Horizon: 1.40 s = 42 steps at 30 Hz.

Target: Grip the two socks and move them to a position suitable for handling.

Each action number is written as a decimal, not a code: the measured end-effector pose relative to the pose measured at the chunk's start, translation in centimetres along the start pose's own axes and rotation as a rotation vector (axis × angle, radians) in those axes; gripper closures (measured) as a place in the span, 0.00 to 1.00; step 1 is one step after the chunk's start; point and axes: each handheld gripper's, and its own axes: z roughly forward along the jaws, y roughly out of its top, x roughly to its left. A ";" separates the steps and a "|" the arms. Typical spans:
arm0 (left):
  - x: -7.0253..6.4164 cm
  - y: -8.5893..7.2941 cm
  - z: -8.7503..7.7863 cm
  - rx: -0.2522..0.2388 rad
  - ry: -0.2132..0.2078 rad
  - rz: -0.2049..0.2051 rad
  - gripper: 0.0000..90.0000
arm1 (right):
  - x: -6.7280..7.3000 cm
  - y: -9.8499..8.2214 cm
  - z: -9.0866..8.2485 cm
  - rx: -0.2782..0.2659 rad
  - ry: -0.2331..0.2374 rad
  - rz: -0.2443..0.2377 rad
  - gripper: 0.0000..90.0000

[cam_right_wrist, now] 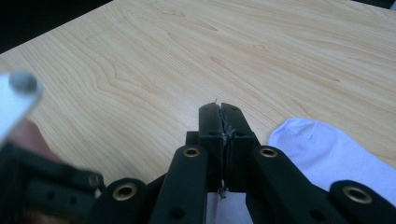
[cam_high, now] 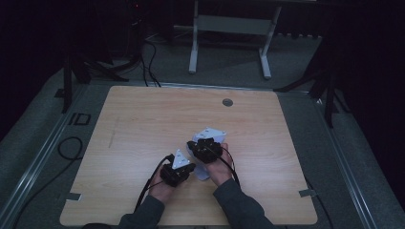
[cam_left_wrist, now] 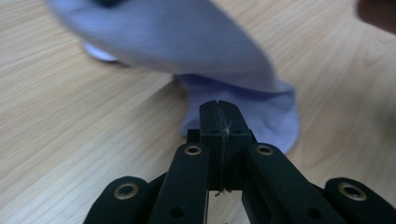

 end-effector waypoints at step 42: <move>-0.1 -0.4 0.7 0.099 -0.028 0.017 0.99 | -2.2 -0.6 -2.7 -0.018 -0.045 0.020 0.98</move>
